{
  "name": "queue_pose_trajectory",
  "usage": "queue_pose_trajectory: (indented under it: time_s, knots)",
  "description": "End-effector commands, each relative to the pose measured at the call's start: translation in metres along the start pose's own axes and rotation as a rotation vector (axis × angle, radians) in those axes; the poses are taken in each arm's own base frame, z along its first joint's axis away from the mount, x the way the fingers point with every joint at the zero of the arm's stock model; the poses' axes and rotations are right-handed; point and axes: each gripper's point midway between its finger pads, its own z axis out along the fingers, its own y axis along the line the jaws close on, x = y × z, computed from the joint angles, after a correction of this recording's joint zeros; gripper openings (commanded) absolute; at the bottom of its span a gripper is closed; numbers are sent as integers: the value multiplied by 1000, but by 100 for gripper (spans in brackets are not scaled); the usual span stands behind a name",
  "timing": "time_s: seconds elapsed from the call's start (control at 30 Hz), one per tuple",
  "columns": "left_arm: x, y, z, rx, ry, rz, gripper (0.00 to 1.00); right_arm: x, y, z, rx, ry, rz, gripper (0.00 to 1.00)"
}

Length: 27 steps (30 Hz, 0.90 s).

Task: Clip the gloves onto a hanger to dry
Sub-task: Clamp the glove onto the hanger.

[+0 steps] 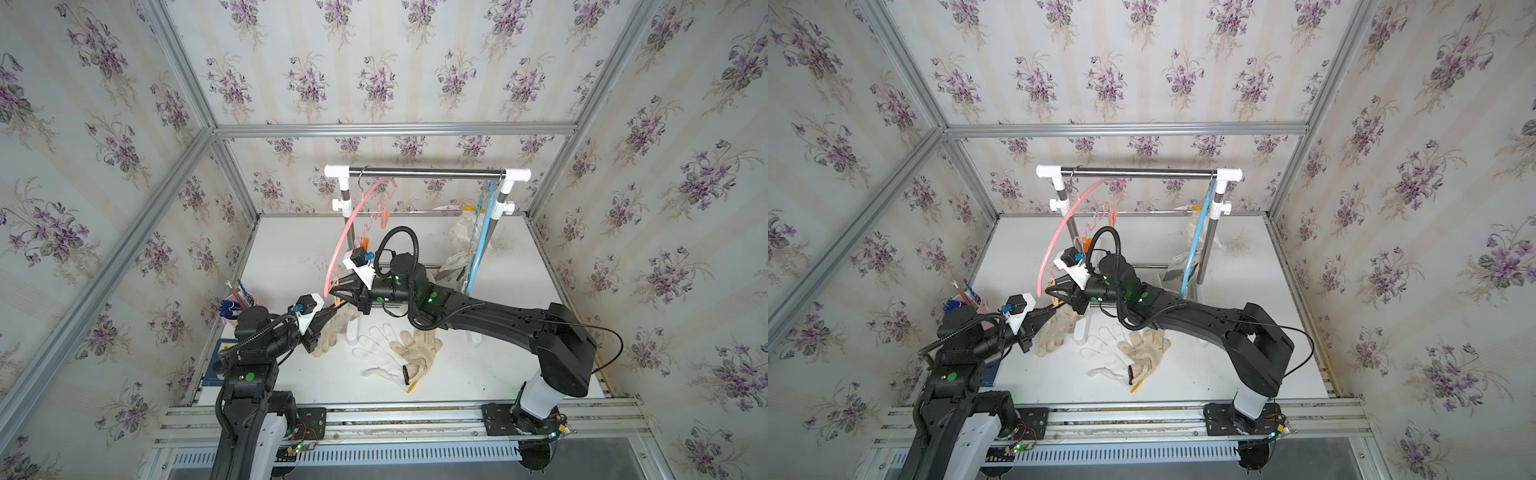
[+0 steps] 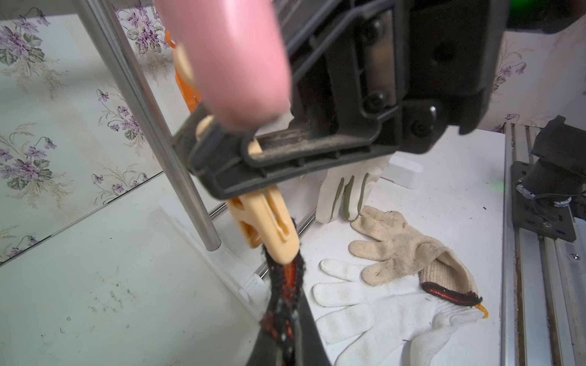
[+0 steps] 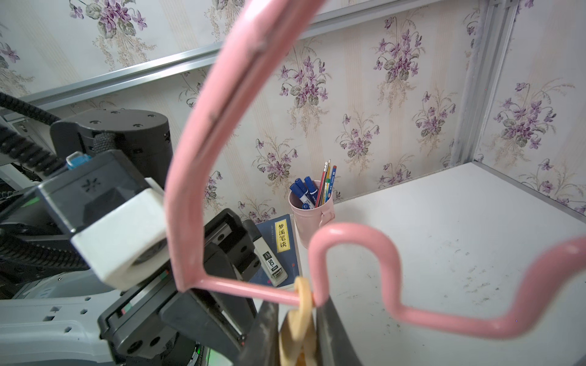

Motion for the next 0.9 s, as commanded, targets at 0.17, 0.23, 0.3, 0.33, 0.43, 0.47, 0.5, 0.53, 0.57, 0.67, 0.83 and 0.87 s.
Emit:
queue_pose_trajectory:
  time_s: [0.17,0.23,0.3,0.33,0.43,0.47,0.5,0.53,0.57,0.67,0.83,0.87]
  knots:
    - [-18,0,-1,19,-36,79,0,-11,9,-3,-43,-33,-19,15]
    - [-20,0,-1,22,-37,81,0,-11,9,-3,-45,-33,-17,15]
    - [-21,1,-2,19,-37,86,0,-10,9,-3,-47,-31,-15,15]
    - [-22,1,-2,18,-38,88,0,-9,9,-3,-48,-32,-15,15]
    - [-23,0,-2,20,-36,86,0,-11,9,-3,-49,-37,-18,15]
    - [-24,0,-3,20,-38,90,0,-11,9,-4,-49,-38,-19,14]
    - [-24,0,-3,18,-39,91,0,-11,9,-4,-50,-38,-19,14]
    - [-25,1,-3,13,-40,94,0,-12,10,-4,-51,-39,-19,13]
    - [-25,1,-3,10,-40,94,0,-11,10,-4,-51,-37,-19,12]
    - [-24,1,-3,12,-38,92,0,-12,9,-4,-51,-41,-20,12]
    - [-15,6,-2,-20,-21,81,0,-17,12,-7,-54,-50,-27,12]
    - [-13,7,-1,-23,-17,76,0,-18,13,-7,-55,-52,-30,12]
